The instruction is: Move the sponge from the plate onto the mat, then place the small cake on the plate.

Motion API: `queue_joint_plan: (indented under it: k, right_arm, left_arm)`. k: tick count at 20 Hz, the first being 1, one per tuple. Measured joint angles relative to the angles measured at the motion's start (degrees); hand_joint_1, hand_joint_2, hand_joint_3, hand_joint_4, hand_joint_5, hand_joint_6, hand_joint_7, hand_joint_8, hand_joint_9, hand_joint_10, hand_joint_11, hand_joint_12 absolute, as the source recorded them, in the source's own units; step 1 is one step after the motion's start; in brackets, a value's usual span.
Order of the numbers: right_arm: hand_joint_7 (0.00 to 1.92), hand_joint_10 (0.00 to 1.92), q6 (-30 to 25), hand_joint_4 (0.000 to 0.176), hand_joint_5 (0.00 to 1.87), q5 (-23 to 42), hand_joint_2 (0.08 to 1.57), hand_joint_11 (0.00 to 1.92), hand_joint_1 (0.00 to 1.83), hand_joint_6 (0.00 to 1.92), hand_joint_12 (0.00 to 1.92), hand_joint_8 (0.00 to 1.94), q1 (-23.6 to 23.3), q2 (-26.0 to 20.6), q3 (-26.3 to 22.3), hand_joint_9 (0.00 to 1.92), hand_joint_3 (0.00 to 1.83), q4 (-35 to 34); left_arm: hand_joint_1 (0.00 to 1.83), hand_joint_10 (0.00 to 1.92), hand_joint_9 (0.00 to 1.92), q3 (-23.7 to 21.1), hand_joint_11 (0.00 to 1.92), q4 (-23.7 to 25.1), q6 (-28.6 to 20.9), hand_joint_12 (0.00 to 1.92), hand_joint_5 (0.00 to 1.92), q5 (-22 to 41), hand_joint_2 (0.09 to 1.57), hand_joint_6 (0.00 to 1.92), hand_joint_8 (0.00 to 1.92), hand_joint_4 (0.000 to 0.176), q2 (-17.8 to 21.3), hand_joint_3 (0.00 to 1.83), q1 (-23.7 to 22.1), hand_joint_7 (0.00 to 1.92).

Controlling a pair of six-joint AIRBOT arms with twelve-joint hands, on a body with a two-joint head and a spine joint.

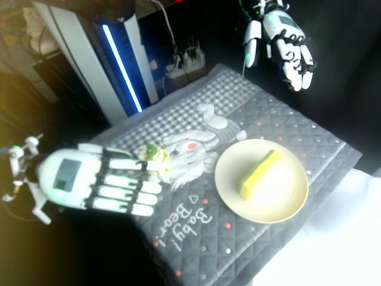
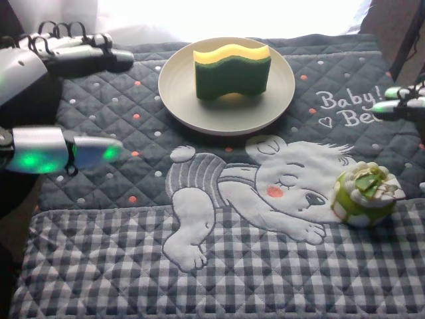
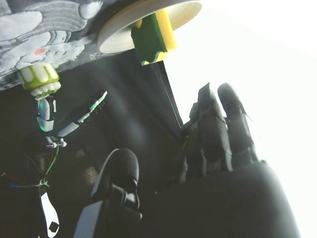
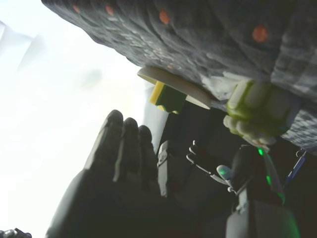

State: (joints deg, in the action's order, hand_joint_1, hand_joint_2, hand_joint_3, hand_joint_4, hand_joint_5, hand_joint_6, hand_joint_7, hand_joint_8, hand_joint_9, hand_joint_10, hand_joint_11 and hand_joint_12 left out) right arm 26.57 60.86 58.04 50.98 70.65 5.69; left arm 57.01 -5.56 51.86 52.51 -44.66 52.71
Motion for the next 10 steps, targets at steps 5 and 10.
queue_joint_plan:
  k: [5,10]
  right_arm:
    - [0.26,0.00,-0.07,0.038,0.35,0.28,1.08,0.00,0.92,0.00,0.87,0.00,-0.76,0.02,-0.02,0.28,0.00,1.11]
    - [0.25,0.01,-2.38,0.012,0.29,5.99,1.08,0.00,0.86,0.00,0.75,0.01,-2.43,-0.09,-1.27,0.24,0.00,5.09]
  left_arm:
    - [0.74,0.01,0.15,3.76,0.00,-0.55,-0.22,0.55,0.38,-1.22,0.97,0.00,0.01,0.061,-3.76,0.00,-3.19,0.20]
    - [0.86,0.01,0.22,16.22,0.01,1.86,-0.13,0.67,0.37,-14.03,0.93,0.00,0.00,0.067,-15.37,0.00,-17.11,0.28]
